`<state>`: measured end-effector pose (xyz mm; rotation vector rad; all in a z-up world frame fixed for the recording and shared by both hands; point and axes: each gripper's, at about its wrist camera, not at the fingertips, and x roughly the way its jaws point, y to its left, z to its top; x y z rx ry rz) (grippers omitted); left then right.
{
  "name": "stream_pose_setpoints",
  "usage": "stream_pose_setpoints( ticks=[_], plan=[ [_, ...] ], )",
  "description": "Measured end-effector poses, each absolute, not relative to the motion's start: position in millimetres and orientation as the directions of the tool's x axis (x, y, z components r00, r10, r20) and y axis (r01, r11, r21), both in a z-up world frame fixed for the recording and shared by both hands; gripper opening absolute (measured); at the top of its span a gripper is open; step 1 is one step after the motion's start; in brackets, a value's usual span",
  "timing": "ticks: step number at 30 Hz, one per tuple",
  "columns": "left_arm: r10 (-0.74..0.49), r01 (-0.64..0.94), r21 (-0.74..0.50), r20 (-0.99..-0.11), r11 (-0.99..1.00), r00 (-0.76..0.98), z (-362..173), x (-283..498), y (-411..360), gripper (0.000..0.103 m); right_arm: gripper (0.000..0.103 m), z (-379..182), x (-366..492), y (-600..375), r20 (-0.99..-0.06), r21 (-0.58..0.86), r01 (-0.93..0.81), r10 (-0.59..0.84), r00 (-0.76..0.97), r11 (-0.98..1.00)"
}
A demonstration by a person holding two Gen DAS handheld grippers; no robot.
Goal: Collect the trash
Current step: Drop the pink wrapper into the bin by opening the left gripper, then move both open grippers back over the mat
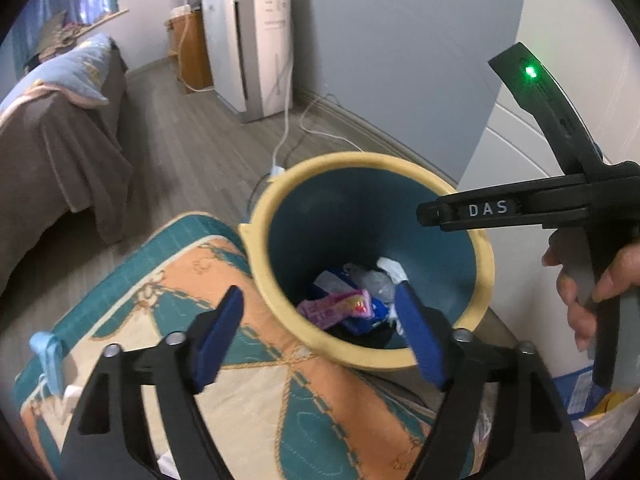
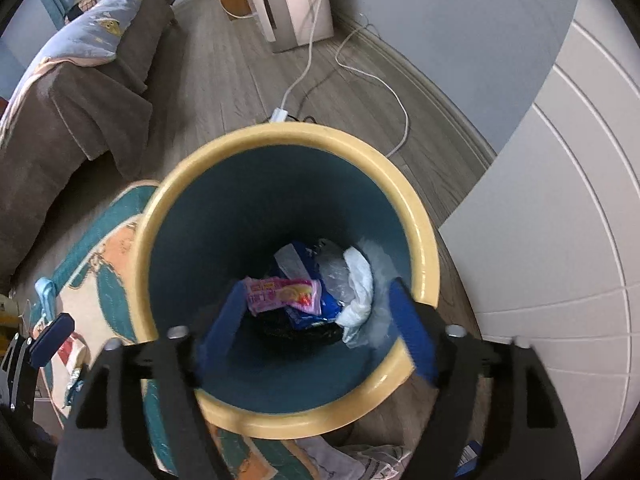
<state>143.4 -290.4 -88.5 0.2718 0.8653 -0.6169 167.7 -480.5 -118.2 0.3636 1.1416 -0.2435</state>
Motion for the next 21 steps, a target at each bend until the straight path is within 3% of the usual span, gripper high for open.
stream_pose_setpoints(
  ticks=[5,21],
  plan=[
    [-0.379,0.573,-0.015,-0.764,0.820,0.522,-77,141,-267,0.087,0.091,-105,172,-460,-0.905,0.166,0.346,0.003,0.426,0.923],
    [-0.329,0.481,-0.004,-0.733,0.877,0.595,-47,133,-188,0.089,0.093,-86,191,-370,-0.897,0.155,0.260,0.025,0.441,0.953]
  ],
)
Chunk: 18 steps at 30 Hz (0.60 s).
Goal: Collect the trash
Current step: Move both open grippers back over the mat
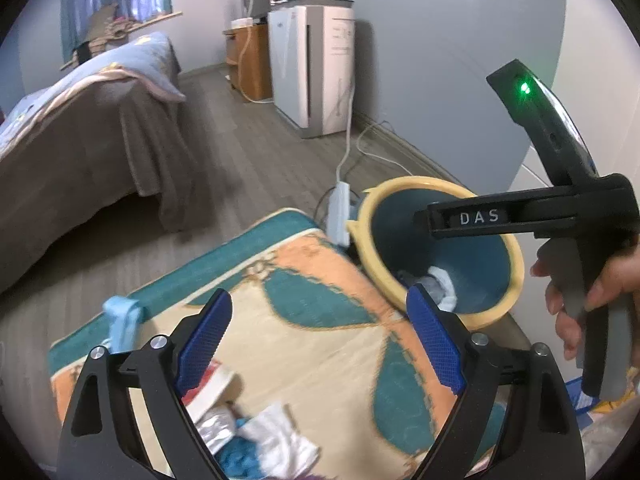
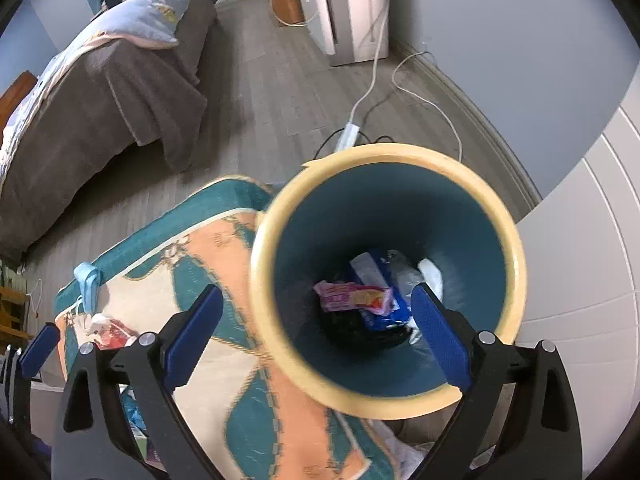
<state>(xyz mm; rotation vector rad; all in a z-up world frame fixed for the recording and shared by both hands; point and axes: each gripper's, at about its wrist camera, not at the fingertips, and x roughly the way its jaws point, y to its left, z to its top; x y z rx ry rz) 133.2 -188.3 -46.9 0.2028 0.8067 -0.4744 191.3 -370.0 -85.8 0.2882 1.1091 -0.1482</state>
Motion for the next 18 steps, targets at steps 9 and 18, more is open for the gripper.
stream_pose_setpoints(
  ticks=[9,18],
  plan=[
    [-0.227,0.376,0.056,-0.711,0.925,0.666,-2,127,-100,0.092,0.094,-78,201,-297,-0.891,0.199,0.205,0.089,0.445,0.958],
    [-0.063,0.182,0.069,-0.771,0.981,0.633,-34,137,11,0.093,0.094,-97,205,-196,-0.901,0.086,-0.046,0.098,0.422,0.995]
  ],
)
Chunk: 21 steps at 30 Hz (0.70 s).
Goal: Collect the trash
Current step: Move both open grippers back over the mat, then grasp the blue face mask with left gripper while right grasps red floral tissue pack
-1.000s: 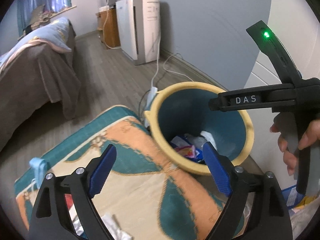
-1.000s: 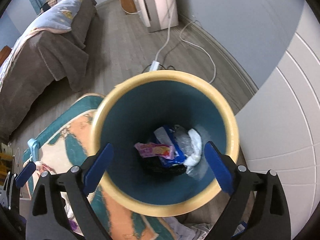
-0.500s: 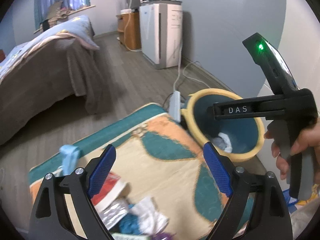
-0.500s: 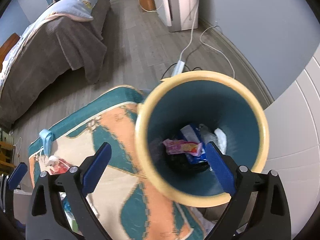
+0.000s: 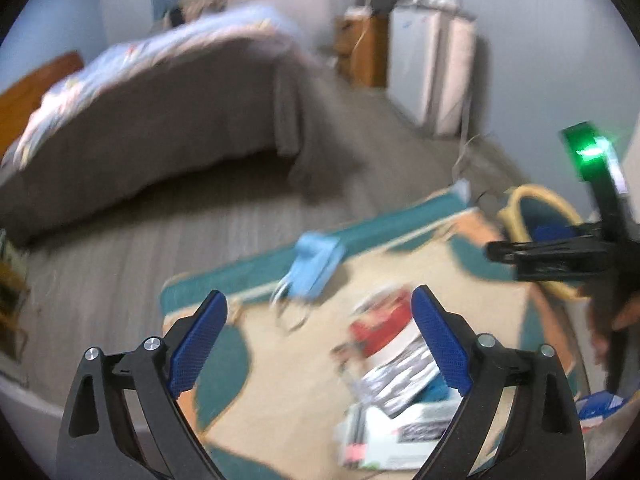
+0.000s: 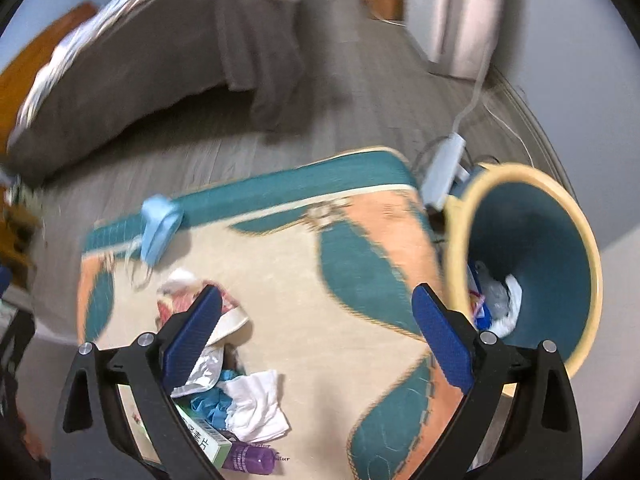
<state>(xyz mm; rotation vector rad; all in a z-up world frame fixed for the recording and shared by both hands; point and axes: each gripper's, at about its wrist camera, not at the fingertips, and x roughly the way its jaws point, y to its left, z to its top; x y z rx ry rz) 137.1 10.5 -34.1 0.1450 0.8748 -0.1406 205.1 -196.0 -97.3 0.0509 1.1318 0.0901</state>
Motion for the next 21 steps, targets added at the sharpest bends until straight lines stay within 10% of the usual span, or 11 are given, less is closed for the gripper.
stream_pose_setpoints(
  ticks=[21],
  plan=[
    [-0.013,-0.028,-0.036,-0.819,0.999,0.574,-82,187,96,0.093,0.097,-186,220,-61,-0.960,-0.006,-0.423,0.113,0.257,0.906]
  ],
)
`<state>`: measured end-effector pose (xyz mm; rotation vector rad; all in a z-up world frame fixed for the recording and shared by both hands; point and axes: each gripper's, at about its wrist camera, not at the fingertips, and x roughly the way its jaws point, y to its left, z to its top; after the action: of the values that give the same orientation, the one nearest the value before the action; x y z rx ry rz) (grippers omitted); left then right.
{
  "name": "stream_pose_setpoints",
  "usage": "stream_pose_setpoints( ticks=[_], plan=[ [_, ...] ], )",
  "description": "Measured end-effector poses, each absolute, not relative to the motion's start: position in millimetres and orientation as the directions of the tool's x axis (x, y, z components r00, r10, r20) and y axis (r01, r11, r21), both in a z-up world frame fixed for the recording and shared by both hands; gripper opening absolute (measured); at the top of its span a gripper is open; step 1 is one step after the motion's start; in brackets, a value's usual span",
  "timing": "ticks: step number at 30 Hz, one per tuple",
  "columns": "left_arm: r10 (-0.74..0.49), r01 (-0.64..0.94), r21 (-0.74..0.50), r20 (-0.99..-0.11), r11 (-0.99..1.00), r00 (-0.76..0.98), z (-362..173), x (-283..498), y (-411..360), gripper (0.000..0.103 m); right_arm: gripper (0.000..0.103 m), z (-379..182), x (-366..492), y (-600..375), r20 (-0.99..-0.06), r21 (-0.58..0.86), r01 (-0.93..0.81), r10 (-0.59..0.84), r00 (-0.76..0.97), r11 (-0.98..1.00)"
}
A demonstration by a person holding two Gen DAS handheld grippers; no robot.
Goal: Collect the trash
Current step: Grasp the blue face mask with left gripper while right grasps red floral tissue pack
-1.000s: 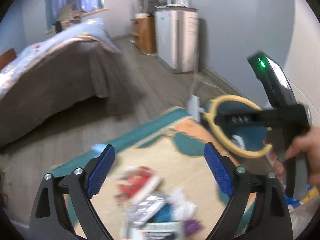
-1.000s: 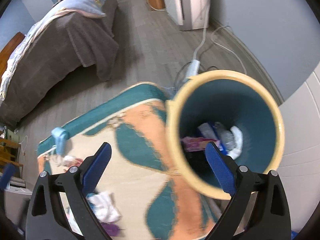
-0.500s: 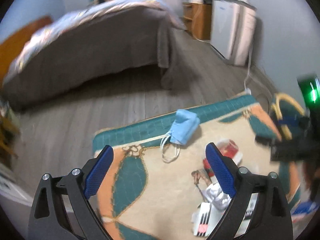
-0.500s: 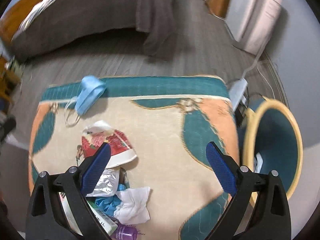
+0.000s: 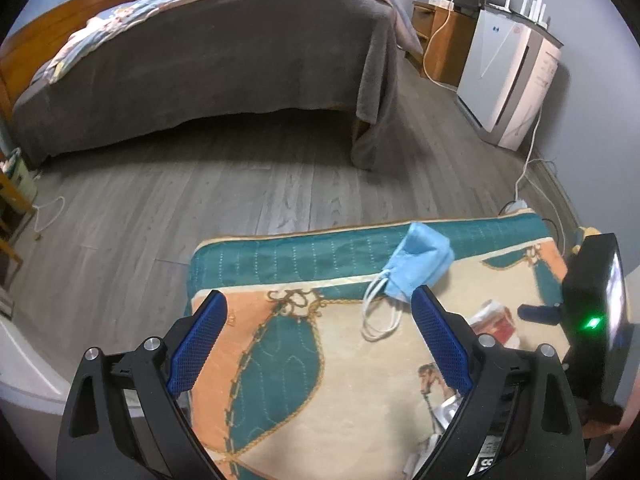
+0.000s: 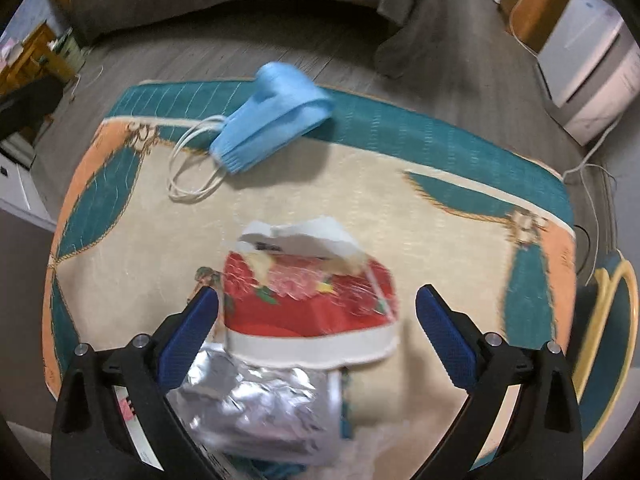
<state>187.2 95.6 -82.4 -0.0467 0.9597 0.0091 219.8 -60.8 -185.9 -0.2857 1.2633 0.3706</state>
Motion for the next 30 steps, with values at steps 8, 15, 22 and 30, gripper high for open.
stream_pose_setpoints(
  ticks=[8,15,22,30],
  plan=[
    [-0.028,-0.027,-0.050,-0.841,0.998,0.540,-99,203,92,0.093,0.094,-198,217,-72,-0.969,-0.014,-0.455,0.100,0.225,0.890],
    [-0.046,0.055,-0.021,-0.859,0.998,0.510,-122,227,55,0.093,0.093,-176,224,-122,-0.964,0.023,-0.372,0.119,0.238,0.928],
    [-0.045,0.197,0.056,-0.880,0.979,0.472,-152,247,14,0.091,0.093,-162,244,-174,-0.953,0.061,-0.239,0.128,0.276,0.969],
    [-0.057,0.244,0.054,-0.902,0.968,0.427,-165,254,0,0.026,0.093,-162,248,-186,-0.953,0.068,-0.216,0.128,0.276,0.974]
  ],
)
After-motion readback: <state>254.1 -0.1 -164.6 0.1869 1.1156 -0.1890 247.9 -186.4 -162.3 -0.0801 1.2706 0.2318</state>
